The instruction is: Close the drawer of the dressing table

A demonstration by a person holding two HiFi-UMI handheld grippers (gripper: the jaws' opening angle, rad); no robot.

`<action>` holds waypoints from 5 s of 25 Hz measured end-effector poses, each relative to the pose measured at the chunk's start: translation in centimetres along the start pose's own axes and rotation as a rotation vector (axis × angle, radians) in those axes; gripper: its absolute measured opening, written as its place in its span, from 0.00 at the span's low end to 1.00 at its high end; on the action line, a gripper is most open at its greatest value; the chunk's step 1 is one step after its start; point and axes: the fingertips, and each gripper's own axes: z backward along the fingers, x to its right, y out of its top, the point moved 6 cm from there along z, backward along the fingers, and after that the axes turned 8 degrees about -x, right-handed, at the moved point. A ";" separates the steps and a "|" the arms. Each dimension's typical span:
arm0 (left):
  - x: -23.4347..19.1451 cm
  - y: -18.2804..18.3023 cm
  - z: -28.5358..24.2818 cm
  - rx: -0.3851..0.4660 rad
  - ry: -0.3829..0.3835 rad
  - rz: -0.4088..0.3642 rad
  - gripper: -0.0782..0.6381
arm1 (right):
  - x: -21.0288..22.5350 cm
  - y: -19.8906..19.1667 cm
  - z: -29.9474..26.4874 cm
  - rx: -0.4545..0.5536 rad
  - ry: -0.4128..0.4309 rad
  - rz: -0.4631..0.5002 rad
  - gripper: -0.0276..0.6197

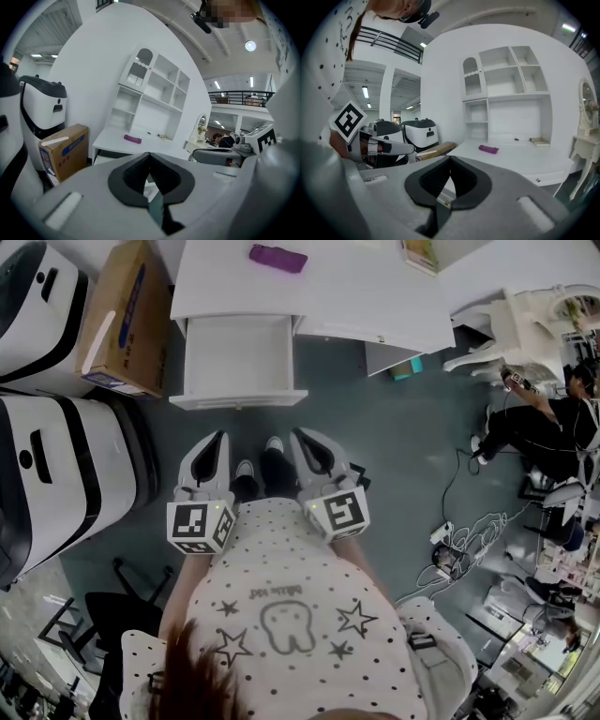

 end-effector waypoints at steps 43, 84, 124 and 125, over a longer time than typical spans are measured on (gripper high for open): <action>-4.8 9.4 -8.0 0.169 0.146 -0.030 0.10 | 11.4 3.2 -7.3 -0.021 0.020 0.029 0.04; -5.5 9.9 -12.7 0.058 0.051 -0.028 0.10 | 13.2 6.2 -12.1 -0.001 0.007 -0.020 0.04; -10.9 -19.6 -19.4 -0.672 0.125 0.228 0.15 | 12.1 -0.9 -12.3 -0.184 0.138 -0.066 0.04; -11.0 -20.1 -19.5 -0.683 0.124 0.234 0.16 | 12.0 -1.1 -12.2 -0.187 0.135 -0.069 0.04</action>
